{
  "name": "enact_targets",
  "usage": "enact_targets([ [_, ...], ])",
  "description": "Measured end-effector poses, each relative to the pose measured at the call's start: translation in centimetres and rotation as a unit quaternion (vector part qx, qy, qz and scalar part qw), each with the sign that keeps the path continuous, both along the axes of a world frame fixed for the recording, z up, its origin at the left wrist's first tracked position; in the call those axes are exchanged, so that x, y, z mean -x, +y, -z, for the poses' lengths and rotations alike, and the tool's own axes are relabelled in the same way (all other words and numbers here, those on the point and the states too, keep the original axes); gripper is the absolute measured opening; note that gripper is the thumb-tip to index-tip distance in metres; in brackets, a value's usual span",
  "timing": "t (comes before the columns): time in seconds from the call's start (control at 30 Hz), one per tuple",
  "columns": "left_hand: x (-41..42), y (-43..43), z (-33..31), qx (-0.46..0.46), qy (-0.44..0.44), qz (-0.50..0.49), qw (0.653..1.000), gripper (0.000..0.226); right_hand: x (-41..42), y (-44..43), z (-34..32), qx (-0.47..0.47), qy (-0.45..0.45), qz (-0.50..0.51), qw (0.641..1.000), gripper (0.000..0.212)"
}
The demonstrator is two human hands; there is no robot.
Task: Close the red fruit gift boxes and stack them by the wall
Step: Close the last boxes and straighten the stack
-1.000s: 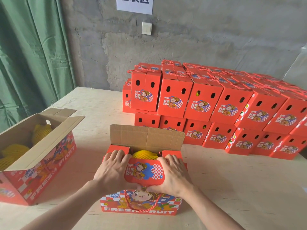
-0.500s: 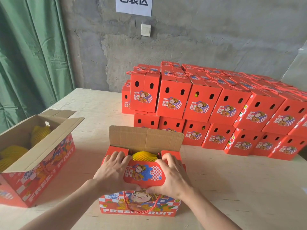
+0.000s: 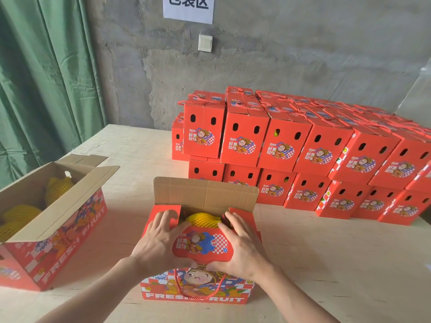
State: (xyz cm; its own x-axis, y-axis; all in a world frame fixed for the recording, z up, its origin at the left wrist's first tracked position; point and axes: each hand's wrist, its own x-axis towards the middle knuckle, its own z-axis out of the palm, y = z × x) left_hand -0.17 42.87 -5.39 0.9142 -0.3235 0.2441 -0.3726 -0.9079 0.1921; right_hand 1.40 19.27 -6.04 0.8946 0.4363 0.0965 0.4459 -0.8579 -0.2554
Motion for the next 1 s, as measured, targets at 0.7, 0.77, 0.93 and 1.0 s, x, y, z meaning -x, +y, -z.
enact_targets([
  [0.7,-1.5,0.6,1.8,0.03,0.087,-0.027,0.995,0.048,-0.2,-0.8,-0.2,0.07,0.079,0.002,0.994,0.079],
  [0.77,-1.9,0.4,1.5,0.084,0.058,-0.044,0.994,0.039,-0.2,-0.4,-0.5,-0.021,0.053,0.038,0.998,0.056],
  [0.93,-2.4,0.0,1.0,0.143,0.022,-0.095,0.985,0.024,-1.1,0.4,-2.3,-0.096,-0.071,0.107,0.987,0.099],
  [1.0,-2.2,-0.2,1.0,0.147,0.001,-0.119,0.982,0.025,-2.1,0.6,-3.1,-0.049,-0.087,0.092,0.991,0.118],
])
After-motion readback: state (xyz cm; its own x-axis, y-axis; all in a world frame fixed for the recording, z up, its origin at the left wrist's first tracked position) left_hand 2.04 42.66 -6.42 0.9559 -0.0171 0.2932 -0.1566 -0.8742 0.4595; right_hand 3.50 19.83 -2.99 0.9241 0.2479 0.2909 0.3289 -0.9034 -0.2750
